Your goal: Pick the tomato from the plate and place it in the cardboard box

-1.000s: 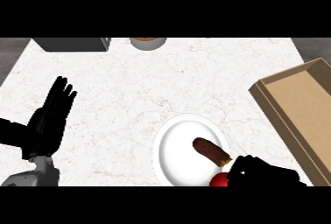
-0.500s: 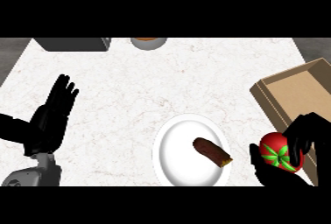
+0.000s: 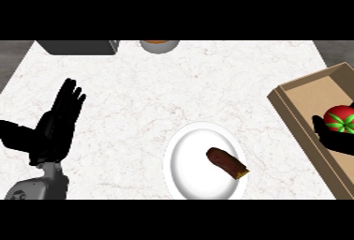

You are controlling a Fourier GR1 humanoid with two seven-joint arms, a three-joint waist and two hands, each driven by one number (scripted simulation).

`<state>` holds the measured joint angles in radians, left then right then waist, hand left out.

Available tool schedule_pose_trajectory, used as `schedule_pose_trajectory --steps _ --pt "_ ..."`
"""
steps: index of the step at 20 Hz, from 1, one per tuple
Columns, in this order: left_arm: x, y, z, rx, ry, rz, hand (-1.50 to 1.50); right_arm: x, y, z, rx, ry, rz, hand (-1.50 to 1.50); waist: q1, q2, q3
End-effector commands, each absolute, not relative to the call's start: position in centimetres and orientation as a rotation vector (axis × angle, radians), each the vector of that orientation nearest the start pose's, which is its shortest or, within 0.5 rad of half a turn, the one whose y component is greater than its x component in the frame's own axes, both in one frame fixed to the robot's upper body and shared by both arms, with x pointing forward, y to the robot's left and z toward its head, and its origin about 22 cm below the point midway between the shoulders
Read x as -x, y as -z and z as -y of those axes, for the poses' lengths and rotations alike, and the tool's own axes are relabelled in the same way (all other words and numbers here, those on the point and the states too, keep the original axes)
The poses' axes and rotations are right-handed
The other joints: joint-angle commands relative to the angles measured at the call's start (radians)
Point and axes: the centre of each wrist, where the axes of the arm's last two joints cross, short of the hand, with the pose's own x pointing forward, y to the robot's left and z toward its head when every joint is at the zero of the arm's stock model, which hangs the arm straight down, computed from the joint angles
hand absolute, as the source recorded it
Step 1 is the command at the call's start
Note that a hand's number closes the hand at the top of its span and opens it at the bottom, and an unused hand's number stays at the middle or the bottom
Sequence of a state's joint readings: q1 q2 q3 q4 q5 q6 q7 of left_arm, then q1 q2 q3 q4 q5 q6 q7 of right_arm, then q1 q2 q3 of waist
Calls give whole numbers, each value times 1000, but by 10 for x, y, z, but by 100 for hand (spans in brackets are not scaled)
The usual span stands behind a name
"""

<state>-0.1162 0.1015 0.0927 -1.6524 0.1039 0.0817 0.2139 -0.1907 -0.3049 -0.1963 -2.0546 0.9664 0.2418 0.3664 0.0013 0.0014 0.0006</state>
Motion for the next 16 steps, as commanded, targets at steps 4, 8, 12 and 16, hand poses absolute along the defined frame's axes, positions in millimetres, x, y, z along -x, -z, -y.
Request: schedule_pose_trajectory --steps 4,8,12,16 --pt "-261 -53 -256 -62 -101 1541 0 -273 -131 338 1365 -694 1388 150 5 1 0" --pt "-266 -48 -246 -52 -85 1556 0 -286 -127 358 1367 -895 1201 150 7 4 0" --pt "-271 -59 -255 -52 -83 1548 0 -296 -107 386 1289 -1013 874 -150 25 10 -1" --pt "-268 -53 -240 -74 -97 1554 0 -309 -74 413 1187 -952 989 -150 13 3 1"
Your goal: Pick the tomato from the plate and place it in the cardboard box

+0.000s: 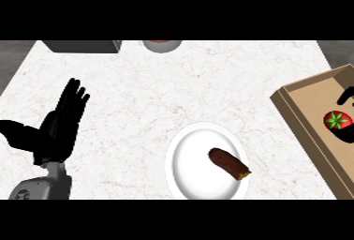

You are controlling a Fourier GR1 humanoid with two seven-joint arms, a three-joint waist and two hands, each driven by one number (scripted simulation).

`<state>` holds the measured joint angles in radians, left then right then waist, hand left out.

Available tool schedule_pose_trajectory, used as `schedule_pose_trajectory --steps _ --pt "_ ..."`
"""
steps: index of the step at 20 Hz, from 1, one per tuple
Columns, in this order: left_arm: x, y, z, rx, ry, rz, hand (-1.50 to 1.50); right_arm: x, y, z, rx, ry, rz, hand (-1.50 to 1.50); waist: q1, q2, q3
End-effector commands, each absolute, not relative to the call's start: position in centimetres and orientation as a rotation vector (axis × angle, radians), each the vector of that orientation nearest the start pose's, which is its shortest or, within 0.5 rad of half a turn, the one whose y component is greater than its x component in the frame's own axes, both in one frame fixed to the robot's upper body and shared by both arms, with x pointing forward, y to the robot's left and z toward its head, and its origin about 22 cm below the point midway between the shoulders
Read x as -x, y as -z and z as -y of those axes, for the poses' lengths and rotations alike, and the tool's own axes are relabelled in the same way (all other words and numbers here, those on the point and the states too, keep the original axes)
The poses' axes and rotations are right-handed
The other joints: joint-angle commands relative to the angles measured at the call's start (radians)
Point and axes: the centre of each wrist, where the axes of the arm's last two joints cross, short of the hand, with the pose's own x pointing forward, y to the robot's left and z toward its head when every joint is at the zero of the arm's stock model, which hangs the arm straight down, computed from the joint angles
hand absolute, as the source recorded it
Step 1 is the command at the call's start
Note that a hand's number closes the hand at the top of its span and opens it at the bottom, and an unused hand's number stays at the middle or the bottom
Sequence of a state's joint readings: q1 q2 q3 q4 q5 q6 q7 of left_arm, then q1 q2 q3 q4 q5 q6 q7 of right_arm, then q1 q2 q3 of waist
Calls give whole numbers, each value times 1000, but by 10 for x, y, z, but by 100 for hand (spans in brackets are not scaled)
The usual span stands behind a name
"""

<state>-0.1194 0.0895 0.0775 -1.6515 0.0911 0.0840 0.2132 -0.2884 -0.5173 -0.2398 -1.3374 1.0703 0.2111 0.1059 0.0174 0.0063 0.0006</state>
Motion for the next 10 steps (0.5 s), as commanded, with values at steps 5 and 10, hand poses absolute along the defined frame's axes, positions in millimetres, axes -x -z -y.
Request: schedule_pose_trajectory --steps 5,10 --pt "-262 -50 -253 -65 -90 1544 0 -318 -93 410 1266 -751 1334 -150 -7 -4 2" --pt "-264 -53 -266 -85 -104 1543 0 -323 -111 400 1188 -464 1654 -150 -20 -9 1"
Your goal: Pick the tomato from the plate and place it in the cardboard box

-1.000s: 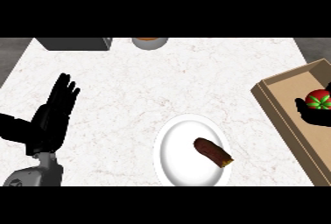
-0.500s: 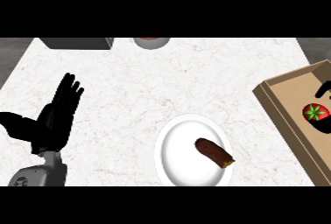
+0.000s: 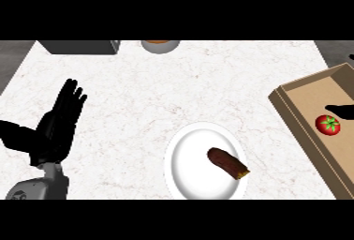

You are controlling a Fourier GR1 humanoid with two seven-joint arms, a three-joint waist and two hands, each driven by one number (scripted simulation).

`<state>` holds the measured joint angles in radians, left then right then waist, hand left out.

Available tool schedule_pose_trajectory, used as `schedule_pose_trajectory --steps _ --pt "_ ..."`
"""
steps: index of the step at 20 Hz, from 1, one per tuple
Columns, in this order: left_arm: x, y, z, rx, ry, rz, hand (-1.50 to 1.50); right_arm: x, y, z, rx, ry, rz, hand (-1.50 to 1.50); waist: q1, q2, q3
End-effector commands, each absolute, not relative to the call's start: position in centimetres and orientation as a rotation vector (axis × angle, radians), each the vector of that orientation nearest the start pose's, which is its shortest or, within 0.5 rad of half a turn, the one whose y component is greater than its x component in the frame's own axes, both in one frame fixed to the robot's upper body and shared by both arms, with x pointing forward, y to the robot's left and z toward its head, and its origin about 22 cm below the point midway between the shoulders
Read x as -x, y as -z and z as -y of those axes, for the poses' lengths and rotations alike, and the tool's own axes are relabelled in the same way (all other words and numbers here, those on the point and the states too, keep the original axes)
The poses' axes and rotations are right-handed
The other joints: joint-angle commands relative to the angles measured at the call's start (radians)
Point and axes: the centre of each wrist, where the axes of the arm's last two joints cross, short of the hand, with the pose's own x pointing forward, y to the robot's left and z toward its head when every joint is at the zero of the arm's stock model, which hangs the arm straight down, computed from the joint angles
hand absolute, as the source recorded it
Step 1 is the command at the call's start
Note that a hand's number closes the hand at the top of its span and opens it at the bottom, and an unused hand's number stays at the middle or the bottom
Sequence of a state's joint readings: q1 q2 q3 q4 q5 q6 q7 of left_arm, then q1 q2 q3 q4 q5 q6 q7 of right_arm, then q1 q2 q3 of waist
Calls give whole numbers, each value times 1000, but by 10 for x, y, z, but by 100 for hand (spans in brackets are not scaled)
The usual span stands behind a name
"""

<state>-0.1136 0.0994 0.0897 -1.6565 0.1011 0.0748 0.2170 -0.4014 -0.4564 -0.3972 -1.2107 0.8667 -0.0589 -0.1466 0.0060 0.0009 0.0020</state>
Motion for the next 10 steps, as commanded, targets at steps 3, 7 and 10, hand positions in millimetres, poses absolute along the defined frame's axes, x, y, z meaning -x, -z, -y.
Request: schedule_pose_trajectory --steps 3,7,10 --pt "-264 -55 -262 -57 -115 1547 0 -318 -121 422 1060 -346 1709 -150 -7 -2 -1" --pt "-263 -50 -262 -87 -137 1539 0 -306 -116 440 842 -67 1754 -150 -27 -7 -1" --pt "-265 -60 -267 -81 -117 1559 0 -309 -117 445 716 54 1776 -150 -10 -3 -1"
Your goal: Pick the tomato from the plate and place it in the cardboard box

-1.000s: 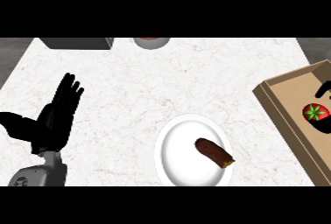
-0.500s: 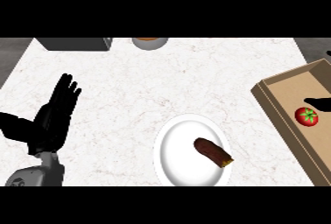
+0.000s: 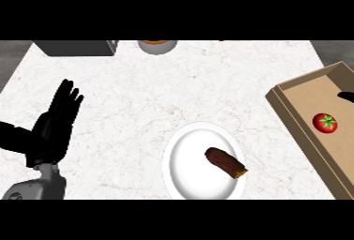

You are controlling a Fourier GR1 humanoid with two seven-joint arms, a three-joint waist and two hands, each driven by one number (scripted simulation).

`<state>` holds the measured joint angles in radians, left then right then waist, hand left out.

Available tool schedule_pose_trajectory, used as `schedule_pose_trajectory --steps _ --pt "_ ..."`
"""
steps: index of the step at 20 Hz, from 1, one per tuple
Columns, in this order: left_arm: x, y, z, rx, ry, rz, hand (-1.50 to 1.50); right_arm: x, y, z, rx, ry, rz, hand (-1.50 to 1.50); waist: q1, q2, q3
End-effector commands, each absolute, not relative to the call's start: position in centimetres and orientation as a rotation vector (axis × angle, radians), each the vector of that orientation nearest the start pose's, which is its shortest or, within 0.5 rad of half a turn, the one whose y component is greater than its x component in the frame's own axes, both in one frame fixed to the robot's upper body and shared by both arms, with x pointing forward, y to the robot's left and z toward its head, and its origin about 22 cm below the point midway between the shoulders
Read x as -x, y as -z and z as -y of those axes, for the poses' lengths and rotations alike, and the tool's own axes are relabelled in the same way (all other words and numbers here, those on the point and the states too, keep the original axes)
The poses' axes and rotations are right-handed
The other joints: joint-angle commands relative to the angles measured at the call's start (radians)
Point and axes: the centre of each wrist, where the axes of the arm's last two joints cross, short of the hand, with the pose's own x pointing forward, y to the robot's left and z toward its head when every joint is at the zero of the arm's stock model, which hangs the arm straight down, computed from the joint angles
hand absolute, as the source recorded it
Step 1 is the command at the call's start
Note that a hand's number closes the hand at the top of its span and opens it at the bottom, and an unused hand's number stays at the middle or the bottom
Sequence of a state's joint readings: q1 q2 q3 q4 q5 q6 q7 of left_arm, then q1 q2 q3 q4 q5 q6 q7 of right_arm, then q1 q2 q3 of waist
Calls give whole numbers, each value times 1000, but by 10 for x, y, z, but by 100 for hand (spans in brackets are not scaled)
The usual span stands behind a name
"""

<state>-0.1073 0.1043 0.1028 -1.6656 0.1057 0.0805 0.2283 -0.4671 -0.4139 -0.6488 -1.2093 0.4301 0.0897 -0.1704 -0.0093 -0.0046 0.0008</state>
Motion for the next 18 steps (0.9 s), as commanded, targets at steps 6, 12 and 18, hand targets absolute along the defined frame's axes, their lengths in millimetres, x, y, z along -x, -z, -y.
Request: schedule_pose_trajectory --steps 6,12,18 --pt "-271 -60 -267 -48 -91 1539 0 -262 -111 499 663 206 1800 -150 6 4 0" --pt "-265 -60 -262 -97 -110 1545 0 -233 -126 543 698 275 1822 -150 10 4 0" --pt "-273 -48 -255 -66 -133 1553 0 -204 -104 560 705 264 1835 -150 4 4 -1"
